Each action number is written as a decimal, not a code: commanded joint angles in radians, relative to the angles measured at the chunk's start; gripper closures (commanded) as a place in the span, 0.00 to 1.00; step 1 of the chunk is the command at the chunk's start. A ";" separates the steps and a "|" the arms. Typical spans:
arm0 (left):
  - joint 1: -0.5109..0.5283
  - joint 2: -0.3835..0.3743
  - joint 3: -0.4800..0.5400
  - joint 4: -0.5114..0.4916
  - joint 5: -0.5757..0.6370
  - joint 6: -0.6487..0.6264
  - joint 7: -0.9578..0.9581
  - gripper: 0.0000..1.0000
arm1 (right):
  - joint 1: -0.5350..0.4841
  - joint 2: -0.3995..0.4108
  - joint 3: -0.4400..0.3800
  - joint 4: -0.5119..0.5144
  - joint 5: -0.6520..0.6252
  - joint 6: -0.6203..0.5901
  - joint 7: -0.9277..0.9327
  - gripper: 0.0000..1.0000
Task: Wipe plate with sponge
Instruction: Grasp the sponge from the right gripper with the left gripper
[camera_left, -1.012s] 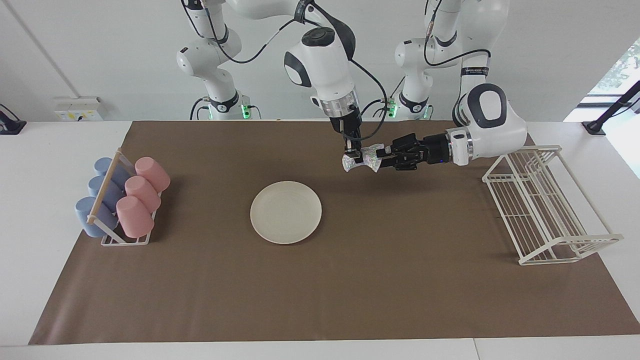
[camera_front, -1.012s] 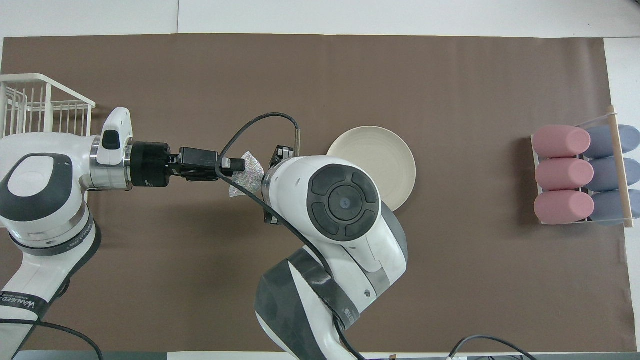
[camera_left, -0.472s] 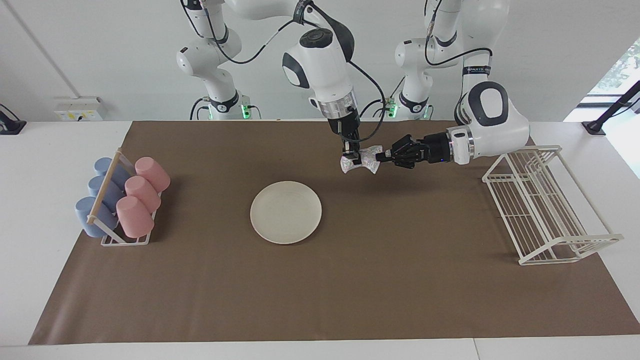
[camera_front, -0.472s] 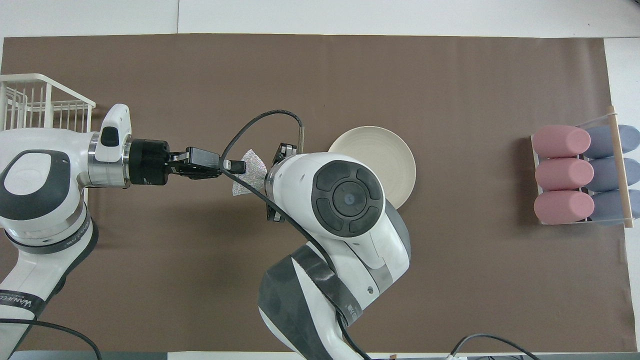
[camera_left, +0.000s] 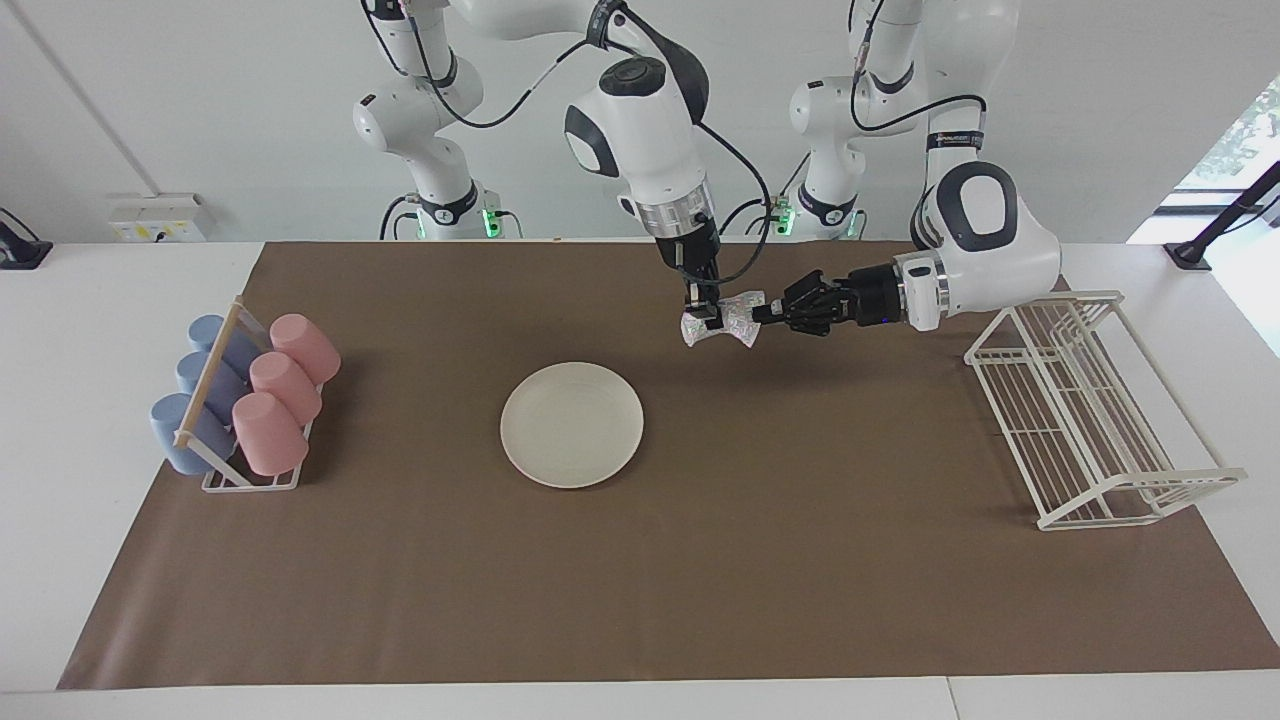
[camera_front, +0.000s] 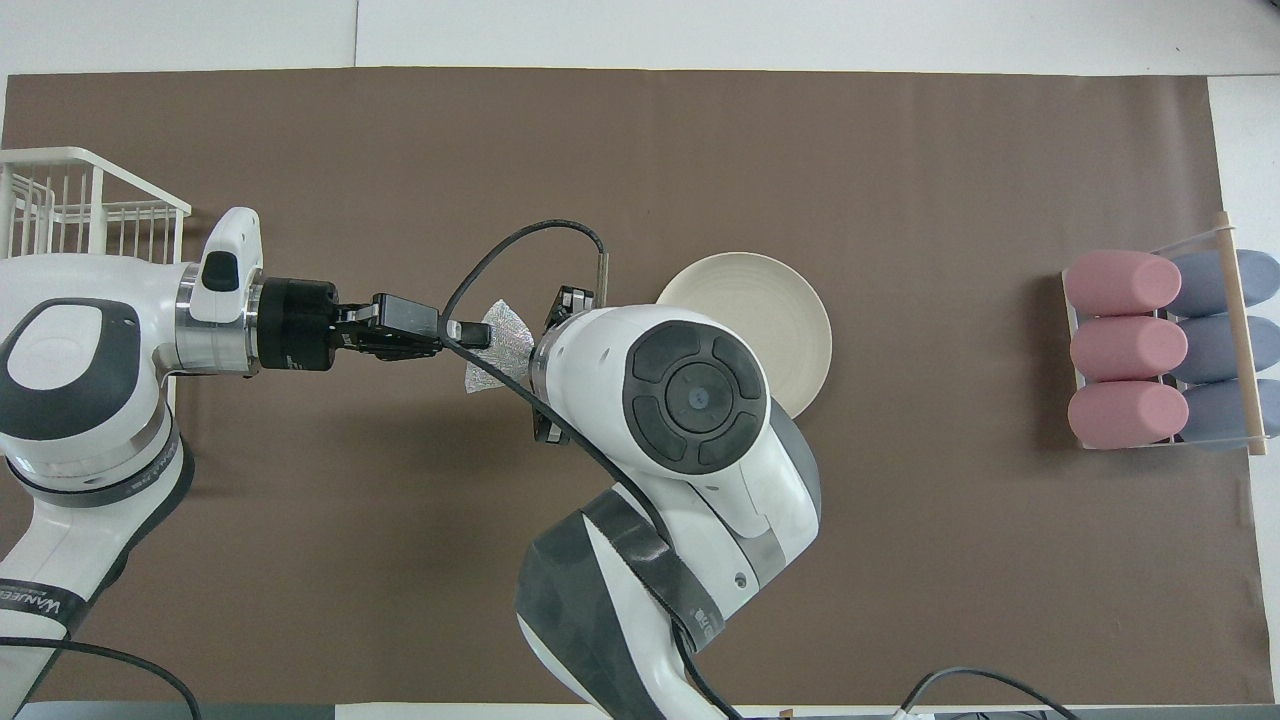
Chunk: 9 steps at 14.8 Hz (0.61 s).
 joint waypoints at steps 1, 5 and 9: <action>-0.009 -0.010 0.012 0.004 0.023 -0.012 -0.038 1.00 | -0.014 -0.002 0.006 0.004 -0.019 -0.022 0.004 0.13; -0.005 -0.012 0.012 0.002 0.024 -0.015 -0.041 1.00 | -0.010 -0.008 0.006 0.004 -0.027 -0.073 -0.024 0.00; 0.001 -0.005 0.012 0.036 0.091 -0.016 -0.081 1.00 | -0.059 -0.031 0.000 0.004 -0.028 -0.176 -0.085 0.00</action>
